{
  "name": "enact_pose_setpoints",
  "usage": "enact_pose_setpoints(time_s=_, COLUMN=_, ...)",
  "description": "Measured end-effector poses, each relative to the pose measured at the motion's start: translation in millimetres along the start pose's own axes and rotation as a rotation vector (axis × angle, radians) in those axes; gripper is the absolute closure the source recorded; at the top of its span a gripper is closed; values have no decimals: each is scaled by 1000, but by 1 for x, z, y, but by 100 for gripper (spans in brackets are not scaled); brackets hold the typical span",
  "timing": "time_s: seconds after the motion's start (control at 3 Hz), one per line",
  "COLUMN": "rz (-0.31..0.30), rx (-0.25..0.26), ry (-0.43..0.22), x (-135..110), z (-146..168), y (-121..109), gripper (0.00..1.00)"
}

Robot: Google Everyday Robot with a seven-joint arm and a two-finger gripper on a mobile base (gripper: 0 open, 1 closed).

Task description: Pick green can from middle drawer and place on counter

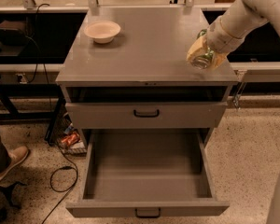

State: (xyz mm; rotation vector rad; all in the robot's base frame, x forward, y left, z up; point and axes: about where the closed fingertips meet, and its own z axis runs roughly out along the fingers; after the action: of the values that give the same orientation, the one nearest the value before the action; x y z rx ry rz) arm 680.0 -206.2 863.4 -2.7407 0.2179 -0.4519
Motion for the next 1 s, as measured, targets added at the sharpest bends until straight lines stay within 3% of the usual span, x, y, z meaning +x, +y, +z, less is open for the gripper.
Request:
enact_pose_setpoints(time_s=0.33, rz=-28, rx=-1, ry=-20, x=-1, z=11, y=-11, gripper=51)
enact_pose_setpoints(time_s=1.0, rz=-51, rx=1, ry=-38, x=1, z=21, y=-20, gripper=0)
